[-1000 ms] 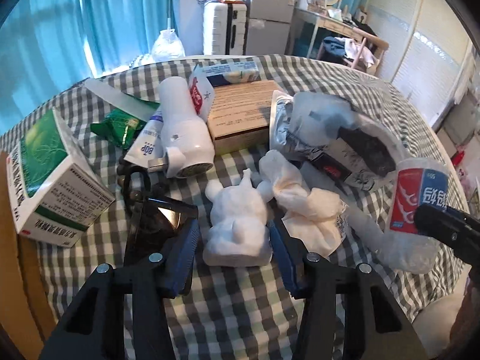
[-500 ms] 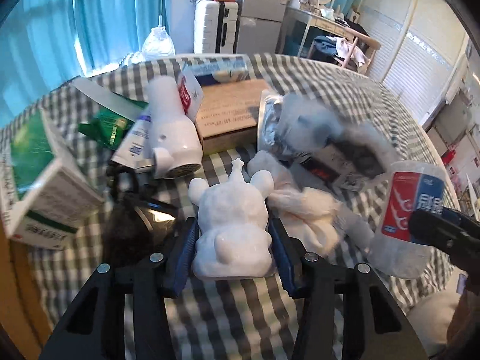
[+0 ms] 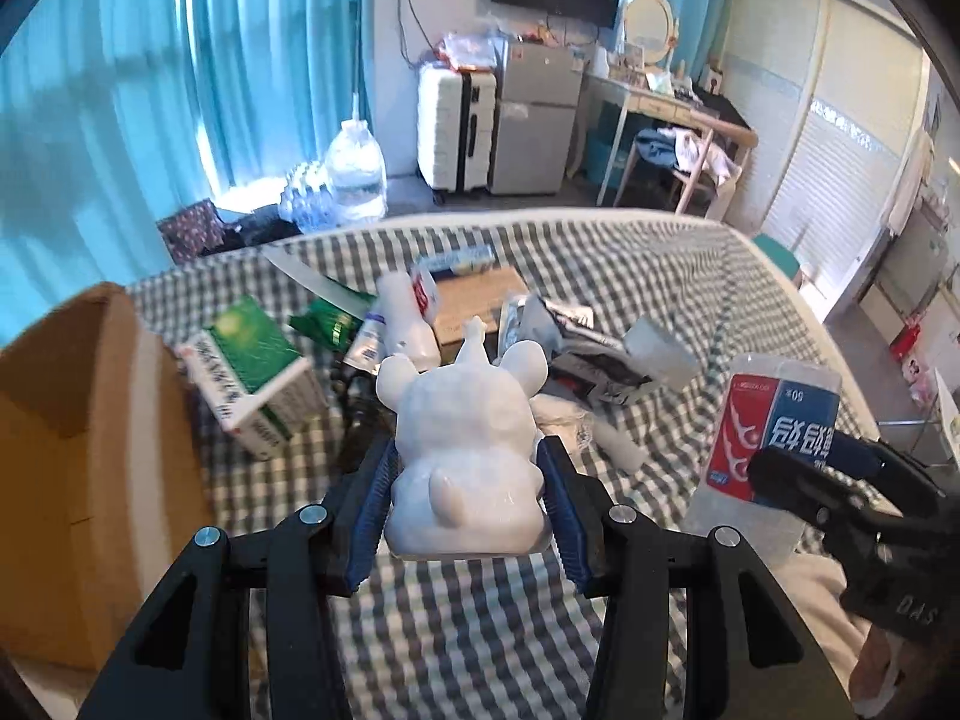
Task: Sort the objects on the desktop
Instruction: 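Grasp the white figurine with the left tool while the right tool holds the blue floss bottle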
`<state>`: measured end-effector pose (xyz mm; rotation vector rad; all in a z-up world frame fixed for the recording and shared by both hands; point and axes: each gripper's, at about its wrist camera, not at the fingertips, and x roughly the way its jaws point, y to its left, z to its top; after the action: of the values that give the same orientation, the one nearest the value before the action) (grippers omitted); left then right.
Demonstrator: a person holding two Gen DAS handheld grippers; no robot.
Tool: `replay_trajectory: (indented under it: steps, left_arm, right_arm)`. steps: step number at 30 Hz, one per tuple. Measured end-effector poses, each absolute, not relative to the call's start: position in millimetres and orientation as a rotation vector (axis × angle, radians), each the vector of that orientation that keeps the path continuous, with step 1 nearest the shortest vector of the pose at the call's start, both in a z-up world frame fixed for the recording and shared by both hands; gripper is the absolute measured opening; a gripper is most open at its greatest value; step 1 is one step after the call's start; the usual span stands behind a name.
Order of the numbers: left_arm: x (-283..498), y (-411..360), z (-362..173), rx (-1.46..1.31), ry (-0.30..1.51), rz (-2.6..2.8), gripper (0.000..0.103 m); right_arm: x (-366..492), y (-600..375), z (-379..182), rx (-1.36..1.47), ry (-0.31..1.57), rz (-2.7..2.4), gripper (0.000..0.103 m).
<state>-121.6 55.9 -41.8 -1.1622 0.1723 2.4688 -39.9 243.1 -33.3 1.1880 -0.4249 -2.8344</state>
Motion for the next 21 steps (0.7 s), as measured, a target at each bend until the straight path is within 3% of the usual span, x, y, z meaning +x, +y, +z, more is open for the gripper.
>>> replay_trajectory:
  steps: [12, 21]
  left_arm:
    - [-81, -38, 34, -0.985, 0.018, 2.662, 0.049]
    - [-99, -145, 37, -1.055, -0.103, 2.826, 0.049]
  right_arm:
    - [-12, 141, 42, 0.949, -0.325, -2.677, 0.065]
    - [-47, 45, 46, 0.932, -0.264, -2.471, 0.065]
